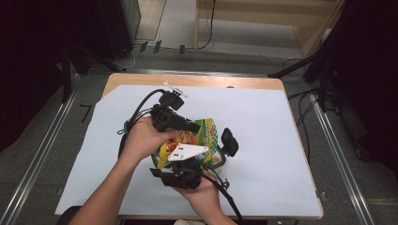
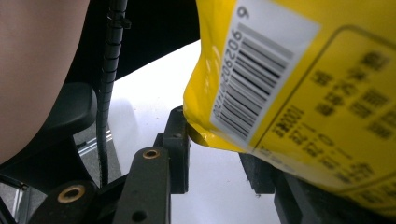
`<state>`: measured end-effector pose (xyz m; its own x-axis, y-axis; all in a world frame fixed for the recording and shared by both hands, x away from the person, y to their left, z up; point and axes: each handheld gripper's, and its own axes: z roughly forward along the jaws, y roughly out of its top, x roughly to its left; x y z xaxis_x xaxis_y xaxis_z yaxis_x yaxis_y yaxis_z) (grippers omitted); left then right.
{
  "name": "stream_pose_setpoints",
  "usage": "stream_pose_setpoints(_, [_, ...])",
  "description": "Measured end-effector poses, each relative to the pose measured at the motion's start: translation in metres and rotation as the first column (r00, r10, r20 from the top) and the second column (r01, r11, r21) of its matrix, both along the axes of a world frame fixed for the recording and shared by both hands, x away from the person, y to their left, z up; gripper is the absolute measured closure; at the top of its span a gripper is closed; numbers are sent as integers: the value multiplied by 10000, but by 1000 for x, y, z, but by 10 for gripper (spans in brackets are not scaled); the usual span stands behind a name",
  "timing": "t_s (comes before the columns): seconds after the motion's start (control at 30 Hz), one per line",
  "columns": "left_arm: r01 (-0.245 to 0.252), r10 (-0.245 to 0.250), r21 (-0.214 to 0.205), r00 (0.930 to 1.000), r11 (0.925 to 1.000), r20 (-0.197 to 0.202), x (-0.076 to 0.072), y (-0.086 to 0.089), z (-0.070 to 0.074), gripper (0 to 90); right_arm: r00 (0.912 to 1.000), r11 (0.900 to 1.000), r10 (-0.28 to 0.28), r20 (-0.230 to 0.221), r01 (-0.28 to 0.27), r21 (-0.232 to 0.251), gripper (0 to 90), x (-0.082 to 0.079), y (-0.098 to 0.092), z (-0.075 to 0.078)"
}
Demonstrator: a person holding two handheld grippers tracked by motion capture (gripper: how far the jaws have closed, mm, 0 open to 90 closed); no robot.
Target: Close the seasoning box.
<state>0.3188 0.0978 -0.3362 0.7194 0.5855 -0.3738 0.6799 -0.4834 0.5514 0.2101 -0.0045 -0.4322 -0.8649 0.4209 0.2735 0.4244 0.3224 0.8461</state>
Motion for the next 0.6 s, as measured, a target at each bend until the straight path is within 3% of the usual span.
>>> stream_pose_setpoints(0.6, [38,-38,-3,9998,10000,-189,3,1,-5,788,10000,9999,28,-46,-28,-128,673,0,0,-2])
